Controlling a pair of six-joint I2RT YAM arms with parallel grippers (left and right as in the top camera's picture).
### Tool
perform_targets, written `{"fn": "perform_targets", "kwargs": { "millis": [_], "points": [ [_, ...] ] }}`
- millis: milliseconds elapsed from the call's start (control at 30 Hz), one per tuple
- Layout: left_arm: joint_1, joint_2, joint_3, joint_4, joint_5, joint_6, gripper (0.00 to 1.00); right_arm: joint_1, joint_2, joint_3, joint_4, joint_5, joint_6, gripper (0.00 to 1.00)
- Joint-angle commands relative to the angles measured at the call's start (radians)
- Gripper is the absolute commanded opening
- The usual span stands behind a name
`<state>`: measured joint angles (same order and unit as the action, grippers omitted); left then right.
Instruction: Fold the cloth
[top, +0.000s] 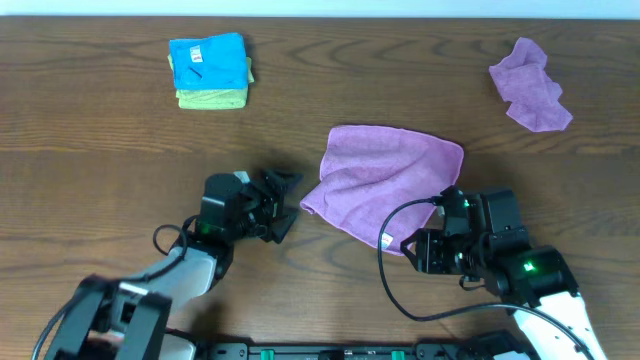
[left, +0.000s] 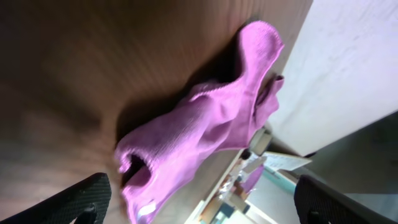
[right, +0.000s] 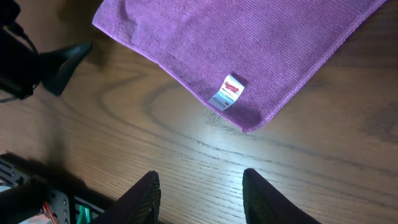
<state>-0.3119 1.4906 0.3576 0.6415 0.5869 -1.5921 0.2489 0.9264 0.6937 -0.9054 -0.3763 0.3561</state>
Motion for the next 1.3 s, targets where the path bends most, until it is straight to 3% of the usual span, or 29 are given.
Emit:
{"fn": "perform_targets", "kwargs": {
  "millis": [0,400,1267],
  "points": [
    [-0.004,0.064,0.002,0.066,-0.017,-0.063,0.96,-0.008,-0.005,-0.004,0.001,0.009,0.01,0.43],
    [-0.037,0.172,0.007,0.245,0.015,-0.138,0.96,-0.008,-0.002,-0.004,0.001,0.015,0.01,0.43],
    [-0.055,0.171,0.007,0.28,0.067,-0.14,1.0,-0.008,0.016,-0.004,0.001,0.038,0.009,0.4]
  ]
}}
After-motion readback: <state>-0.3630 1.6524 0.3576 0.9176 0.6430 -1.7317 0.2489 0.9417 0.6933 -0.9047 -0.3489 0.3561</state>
